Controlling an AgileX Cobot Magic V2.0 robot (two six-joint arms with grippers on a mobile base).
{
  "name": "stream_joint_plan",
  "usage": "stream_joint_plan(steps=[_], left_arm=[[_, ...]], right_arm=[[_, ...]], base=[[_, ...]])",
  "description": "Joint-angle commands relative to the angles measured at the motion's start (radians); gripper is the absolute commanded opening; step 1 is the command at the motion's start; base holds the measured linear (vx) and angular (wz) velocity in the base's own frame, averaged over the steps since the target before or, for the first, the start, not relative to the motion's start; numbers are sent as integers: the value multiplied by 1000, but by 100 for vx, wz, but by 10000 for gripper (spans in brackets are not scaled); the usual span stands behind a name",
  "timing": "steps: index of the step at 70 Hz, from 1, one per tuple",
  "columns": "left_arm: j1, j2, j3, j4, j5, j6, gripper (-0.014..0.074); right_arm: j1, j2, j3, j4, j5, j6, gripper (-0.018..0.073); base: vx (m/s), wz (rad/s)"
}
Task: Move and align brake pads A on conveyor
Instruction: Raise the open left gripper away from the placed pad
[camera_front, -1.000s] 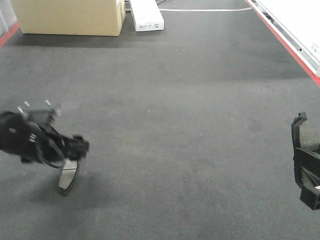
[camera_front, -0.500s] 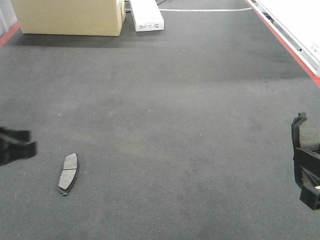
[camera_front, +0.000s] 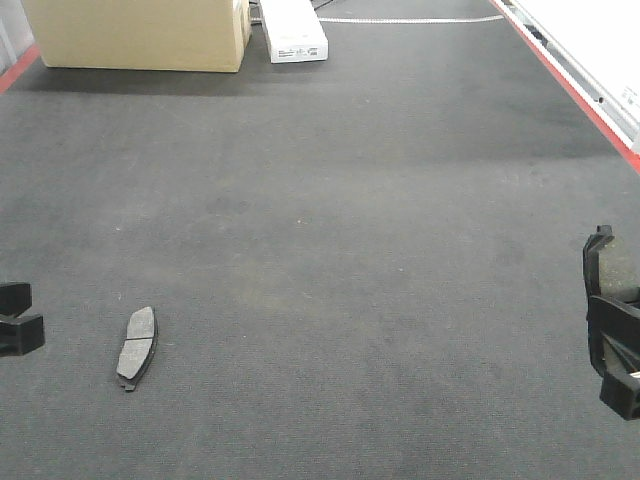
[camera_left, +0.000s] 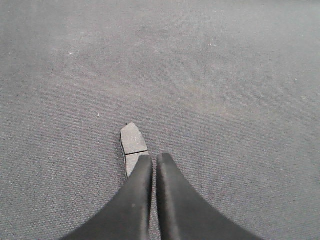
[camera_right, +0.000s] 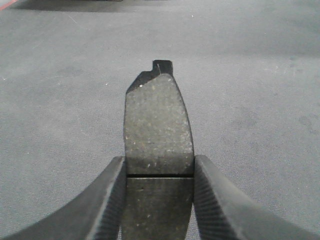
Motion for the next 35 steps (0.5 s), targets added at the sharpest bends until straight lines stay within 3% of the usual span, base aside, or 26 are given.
stream_joint_plan(steps=[1,35], left_arm=[[-5,-7,-25,-5,-55,1,-8],[-5,-7,-25,-5,-55,1,-7]], right_arm=[[-4,2,-31,0,-90,-7,-6],[-4,2,-31,0,-95,-7,-6]], base=[[0,0],[0,0]])
